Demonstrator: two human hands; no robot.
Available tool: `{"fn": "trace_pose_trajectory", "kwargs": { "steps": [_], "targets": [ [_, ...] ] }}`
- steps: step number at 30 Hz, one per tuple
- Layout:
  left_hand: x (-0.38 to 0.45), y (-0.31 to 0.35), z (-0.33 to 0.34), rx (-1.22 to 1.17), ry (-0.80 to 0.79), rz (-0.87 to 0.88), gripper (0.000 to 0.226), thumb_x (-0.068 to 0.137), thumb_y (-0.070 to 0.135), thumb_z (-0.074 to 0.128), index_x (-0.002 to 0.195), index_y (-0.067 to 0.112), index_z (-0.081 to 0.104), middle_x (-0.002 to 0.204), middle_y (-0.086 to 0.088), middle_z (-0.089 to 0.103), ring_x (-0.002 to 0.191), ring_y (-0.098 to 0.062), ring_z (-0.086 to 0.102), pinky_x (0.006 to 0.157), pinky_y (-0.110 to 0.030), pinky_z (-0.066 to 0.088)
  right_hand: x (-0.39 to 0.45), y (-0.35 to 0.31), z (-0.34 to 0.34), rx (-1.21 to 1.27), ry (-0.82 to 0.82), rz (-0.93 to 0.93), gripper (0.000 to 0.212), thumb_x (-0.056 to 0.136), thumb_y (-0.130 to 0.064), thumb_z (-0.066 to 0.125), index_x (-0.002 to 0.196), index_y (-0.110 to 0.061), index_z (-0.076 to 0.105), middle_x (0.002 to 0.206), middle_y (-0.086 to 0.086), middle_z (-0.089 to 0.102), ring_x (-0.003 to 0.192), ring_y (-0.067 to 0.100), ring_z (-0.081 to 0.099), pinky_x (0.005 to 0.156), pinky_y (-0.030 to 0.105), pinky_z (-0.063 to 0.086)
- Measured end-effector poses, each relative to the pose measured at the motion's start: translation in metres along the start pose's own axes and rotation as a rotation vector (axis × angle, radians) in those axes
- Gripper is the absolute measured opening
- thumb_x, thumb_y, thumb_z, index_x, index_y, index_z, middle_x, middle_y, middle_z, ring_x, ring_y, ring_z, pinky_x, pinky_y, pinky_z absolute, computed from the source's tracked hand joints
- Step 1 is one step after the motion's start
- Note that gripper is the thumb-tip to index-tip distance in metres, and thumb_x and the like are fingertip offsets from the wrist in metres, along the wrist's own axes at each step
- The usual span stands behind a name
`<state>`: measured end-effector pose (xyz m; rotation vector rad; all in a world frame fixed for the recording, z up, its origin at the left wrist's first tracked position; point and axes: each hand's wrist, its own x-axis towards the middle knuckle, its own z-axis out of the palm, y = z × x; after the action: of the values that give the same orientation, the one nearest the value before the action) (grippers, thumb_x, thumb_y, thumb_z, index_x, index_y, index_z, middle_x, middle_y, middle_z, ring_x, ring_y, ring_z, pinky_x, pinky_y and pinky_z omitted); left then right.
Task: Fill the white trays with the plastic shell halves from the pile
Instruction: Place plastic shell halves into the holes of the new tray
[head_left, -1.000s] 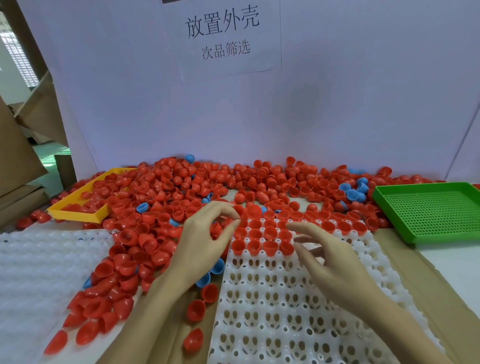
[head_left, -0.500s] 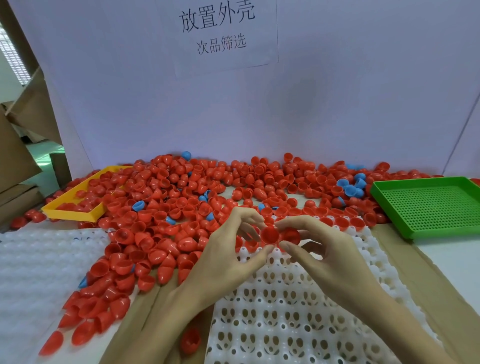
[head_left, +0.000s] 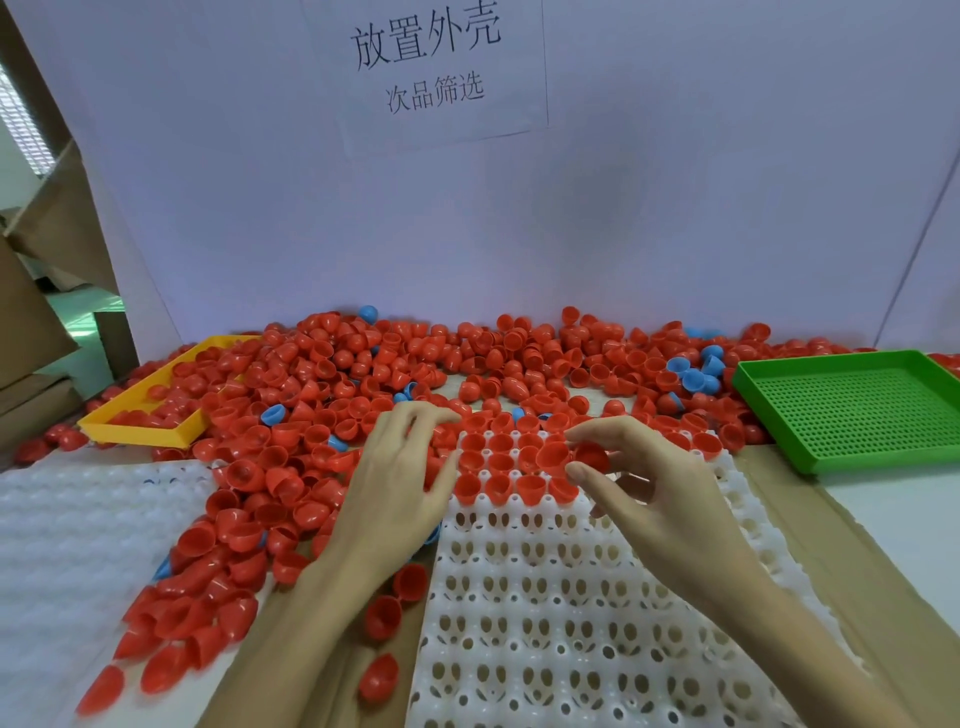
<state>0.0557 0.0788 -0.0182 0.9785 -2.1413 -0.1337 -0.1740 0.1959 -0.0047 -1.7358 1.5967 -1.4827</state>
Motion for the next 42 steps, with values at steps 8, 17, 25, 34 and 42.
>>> {"fn": "trace_pose_trajectory", "kwargs": {
  "steps": [8, 17, 25, 34, 42],
  "targets": [
    [-0.010, 0.037, 0.010, -0.379, -0.114, 0.148, 0.023, 0.097, 0.037, 0.076, 0.117, 0.030, 0.068, 0.112, 0.016, 0.066, 0.109, -0.014, 0.066, 0.094, -0.021, 0.051, -0.002, -0.001, 0.005, 0.018, -0.050, 0.001, 0.026, 0.091, -0.032, 0.074, 0.117, -0.031, 0.070, 0.105, -0.017, 0.075, 0.092, 0.007, 0.075, 0.073, 0.025, 0.062],
    [-0.005, 0.026, 0.007, -0.359, 0.038, -0.090, 0.011, 0.095, 0.023, 0.076, 0.094, 0.029, 0.068, 0.098, 0.013, 0.065, 0.093, -0.014, 0.068, 0.081, -0.026, 0.056, -0.003, 0.002, 0.006, 0.035, -0.113, 0.039, 0.033, 0.095, -0.033, 0.071, 0.127, -0.036, 0.061, 0.112, -0.022, 0.070, 0.100, 0.006, 0.072, 0.078, 0.029, 0.062],
    [0.005, -0.006, -0.005, -0.583, 0.039, -0.359, 0.012, 0.101, 0.025, 0.068, 0.093, 0.018, 0.072, 0.089, 0.000, 0.075, 0.086, -0.015, 0.072, 0.088, -0.035, 0.058, -0.003, 0.002, 0.006, 0.013, -0.117, 0.036, 0.030, 0.102, -0.019, 0.064, 0.127, -0.033, 0.060, 0.109, -0.018, 0.071, 0.094, 0.008, 0.074, 0.075, 0.033, 0.063],
    [-0.004, 0.022, 0.001, -0.703, -0.246, -0.175, 0.013, 0.104, 0.030, 0.063, 0.097, 0.021, 0.068, 0.092, 0.000, 0.073, 0.092, -0.019, 0.072, 0.086, -0.026, 0.057, -0.004, 0.000, 0.006, 0.041, -0.149, -0.038, 0.054, 0.101, -0.027, 0.064, 0.146, -0.051, 0.048, 0.130, -0.023, 0.064, 0.108, 0.010, 0.071, 0.079, 0.030, 0.063],
    [-0.010, 0.037, 0.004, -0.794, -0.319, -0.129, 0.013, 0.108, 0.024, 0.059, 0.108, 0.015, 0.067, 0.095, -0.004, 0.068, 0.091, -0.022, 0.066, 0.084, -0.024, 0.055, -0.002, -0.001, 0.007, -0.106, -0.057, -0.128, 0.034, 0.097, -0.007, 0.069, 0.113, -0.036, 0.074, 0.117, -0.018, 0.065, 0.102, 0.012, 0.069, 0.072, 0.023, 0.059]
  ]
}}
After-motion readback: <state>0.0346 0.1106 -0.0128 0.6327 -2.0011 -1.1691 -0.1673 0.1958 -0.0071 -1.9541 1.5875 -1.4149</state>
